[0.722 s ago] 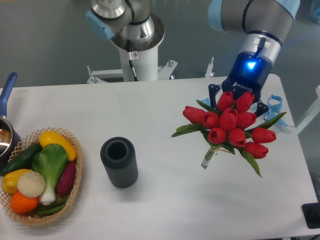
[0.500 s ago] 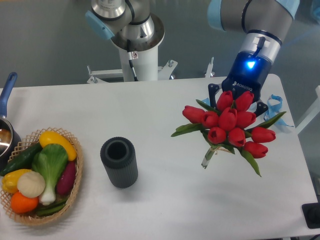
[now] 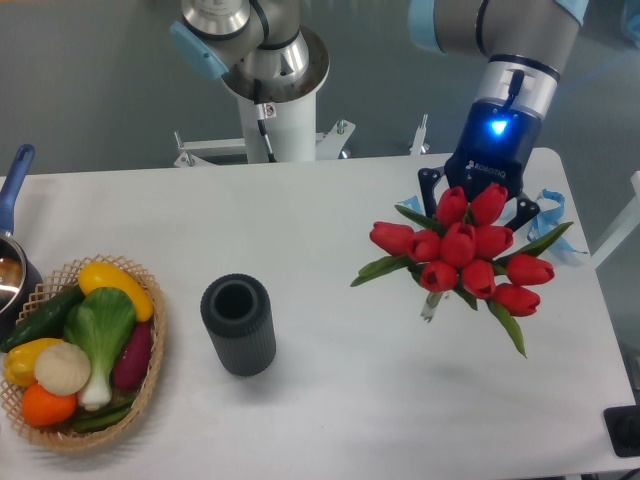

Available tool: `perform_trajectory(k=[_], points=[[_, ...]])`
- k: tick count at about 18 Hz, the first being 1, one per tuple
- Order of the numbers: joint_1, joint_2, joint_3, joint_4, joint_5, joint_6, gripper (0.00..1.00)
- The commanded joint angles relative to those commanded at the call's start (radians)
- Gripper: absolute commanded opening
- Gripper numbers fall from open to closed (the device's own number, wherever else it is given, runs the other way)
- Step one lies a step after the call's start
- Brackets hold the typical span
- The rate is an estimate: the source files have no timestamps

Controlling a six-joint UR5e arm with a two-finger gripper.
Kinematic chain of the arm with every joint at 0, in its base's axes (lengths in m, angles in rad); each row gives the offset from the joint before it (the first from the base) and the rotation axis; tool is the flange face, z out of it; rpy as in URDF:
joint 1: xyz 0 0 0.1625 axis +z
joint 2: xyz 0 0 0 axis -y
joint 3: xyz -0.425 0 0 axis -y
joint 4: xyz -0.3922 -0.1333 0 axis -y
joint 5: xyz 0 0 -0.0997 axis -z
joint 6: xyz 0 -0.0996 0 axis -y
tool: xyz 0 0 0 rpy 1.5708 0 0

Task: Place the flowers on the table
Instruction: 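Hold the red tulip bouquet in the gripper and lift it slightly, then lower the held tulip bouquet toward the table beside the black cup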

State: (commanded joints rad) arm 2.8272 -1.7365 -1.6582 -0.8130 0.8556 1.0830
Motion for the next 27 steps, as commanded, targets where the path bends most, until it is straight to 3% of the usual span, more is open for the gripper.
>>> perform_trajectory(k=[9,13,16,23,27], points=[[-0.146,-0.017,-0.003,-0.006,0.452,0.034,0.28],[-0.254,-0.092,-0.012,-0.011,0.766,0.110,0.28],[-0.333,-0.196,-0.002,-0.005,0.974,0.115,0.28],[-0.374,-0.405,0.081,-0.005,1.136,0.132,0.29],[-0.374,-0.443,0.110,-0.003,1.128,0.132,0.29]])
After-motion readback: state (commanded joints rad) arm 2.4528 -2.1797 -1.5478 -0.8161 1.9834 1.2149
